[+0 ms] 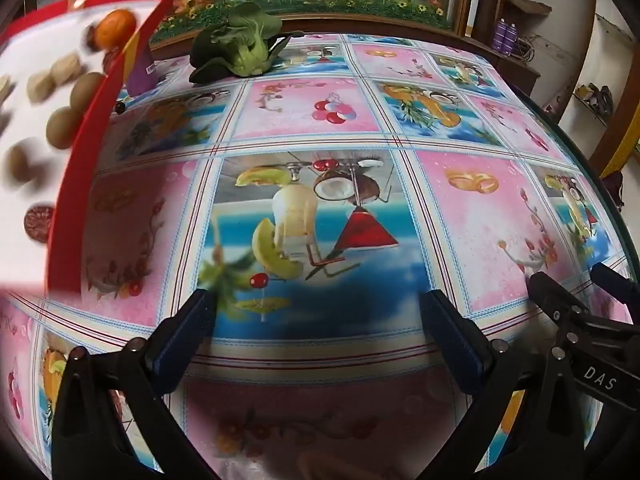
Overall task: Organize fruits
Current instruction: 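Tip the red-rimmed white tray to spill the fruits onto the tablecloth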
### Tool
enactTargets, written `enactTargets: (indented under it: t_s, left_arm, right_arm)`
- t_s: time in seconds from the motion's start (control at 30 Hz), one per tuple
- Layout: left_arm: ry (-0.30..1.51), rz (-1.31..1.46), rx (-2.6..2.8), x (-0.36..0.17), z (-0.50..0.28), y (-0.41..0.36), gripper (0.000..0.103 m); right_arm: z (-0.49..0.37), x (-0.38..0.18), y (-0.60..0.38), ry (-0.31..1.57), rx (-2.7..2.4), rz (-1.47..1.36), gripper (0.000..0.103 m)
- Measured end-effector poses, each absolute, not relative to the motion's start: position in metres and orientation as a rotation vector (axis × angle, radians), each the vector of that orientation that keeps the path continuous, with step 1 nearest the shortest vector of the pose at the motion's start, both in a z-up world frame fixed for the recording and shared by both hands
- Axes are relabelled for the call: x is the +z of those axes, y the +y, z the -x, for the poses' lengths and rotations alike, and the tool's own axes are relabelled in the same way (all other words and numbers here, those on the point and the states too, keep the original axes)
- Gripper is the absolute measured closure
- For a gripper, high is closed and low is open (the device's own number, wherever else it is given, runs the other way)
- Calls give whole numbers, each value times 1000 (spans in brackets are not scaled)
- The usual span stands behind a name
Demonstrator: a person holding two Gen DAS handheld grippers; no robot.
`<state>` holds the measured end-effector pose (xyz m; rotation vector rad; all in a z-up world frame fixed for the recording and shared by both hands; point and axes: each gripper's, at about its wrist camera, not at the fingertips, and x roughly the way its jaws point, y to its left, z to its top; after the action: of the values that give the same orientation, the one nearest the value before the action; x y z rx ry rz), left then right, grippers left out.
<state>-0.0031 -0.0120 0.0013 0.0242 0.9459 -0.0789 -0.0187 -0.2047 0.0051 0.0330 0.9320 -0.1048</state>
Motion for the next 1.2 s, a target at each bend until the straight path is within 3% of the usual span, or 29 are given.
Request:
enactTargets:
  t_s: [1.2]
  left_arm:
    - [947, -27, -79, 1, 1, -15, 0]
  right_arm:
    - [19, 5, -205, 931, -104, -35, 0]
